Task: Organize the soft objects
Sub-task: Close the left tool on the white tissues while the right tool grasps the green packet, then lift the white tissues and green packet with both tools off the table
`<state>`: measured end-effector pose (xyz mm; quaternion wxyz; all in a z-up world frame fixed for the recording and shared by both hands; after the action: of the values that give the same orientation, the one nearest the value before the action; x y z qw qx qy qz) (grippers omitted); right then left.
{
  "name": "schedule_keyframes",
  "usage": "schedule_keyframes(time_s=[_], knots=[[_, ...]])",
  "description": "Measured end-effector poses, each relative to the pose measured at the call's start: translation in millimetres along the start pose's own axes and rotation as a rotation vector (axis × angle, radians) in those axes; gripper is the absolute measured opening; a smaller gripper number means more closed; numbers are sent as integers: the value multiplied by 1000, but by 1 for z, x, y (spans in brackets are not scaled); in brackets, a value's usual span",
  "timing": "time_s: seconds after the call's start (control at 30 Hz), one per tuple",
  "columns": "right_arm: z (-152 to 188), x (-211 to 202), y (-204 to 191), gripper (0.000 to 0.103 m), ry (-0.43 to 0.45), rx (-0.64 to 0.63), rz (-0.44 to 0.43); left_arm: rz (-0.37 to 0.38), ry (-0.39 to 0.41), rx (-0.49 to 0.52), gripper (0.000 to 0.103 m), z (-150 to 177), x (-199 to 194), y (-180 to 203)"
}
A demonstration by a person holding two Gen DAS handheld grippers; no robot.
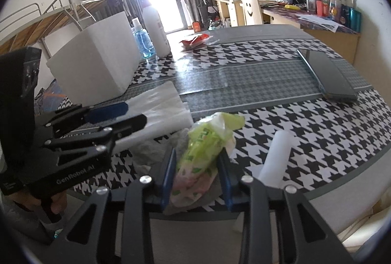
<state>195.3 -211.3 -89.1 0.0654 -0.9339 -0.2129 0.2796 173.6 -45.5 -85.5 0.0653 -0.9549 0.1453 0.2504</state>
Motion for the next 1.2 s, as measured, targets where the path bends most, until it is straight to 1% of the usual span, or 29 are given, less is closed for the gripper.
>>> schedule_keyframes(time_s=[0.07, 0.17, 0.27, 0.33, 0.37, 0.43, 0.53, 0.6, 0.63, 0.67, 0.7, 0.8, 0.87, 0.97, 1.2], knots=[[1, 0, 0, 38, 2, 0, -4, -8, -18, 2, 64, 1, 4, -3], [1, 0, 1, 38, 4, 3, -10, -2, -48, -36, 64, 3, 10, -11], [2, -1, 2, 38, 5, 2, -14, -15, -86, -47, 64, 8, 18, -15], [2, -1, 2, 38, 4, 0, -17, 1, -115, -61, 64, 11, 22, -16], [2, -1, 2, 38, 5, 0, -17, 8, -125, -76, 63, 13, 25, -18], [2, -2, 3, 38, 5, 1, -19, 7, -127, -73, 59, 13, 24, -18], [2, -2, 2, 37, 1, -3, -16, 0, -122, -64, 45, 13, 23, -18], [2, -3, 2, 37, 2, -7, -15, -4, -119, -58, 24, 13, 22, -18], [2, -3, 1, 37, 2, -8, -14, -3, -119, -58, 20, 13, 22, -18], [1, -3, 1, 36, 3, -10, -12, -1, -119, -60, 11, 13, 21, -18], [0, -4, 1, 36, 3, -11, -11, 4, -118, -65, 9, 13, 21, -19], [-1, -6, 0, 34, 10, -15, -9, 12, -81, -89, 8, 11, 13, -21], [-3, -7, -1, 31, 13, -21, -8, 13, -51, -89, 8, 8, 6, -21], [-6, -11, -3, 30, 25, -28, 0, 15, -2, -88, 8, 1, -8, -21], [-15, -16, -7, 30, 54, -39, 10, 16, 59, -83, 8, -10, -29, -22]])
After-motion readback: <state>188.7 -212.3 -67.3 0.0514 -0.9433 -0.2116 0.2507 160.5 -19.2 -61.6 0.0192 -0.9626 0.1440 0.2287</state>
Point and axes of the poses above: each gripper's, at about its wrist camera, not at the fingertips, and x roughly the way its jaws point, y to its right, z to its underside, the point moved 1 cm from there along x, roughly the way its jaws point, and after that the axes turned 14 degrees about y, right-handed, at the moved point
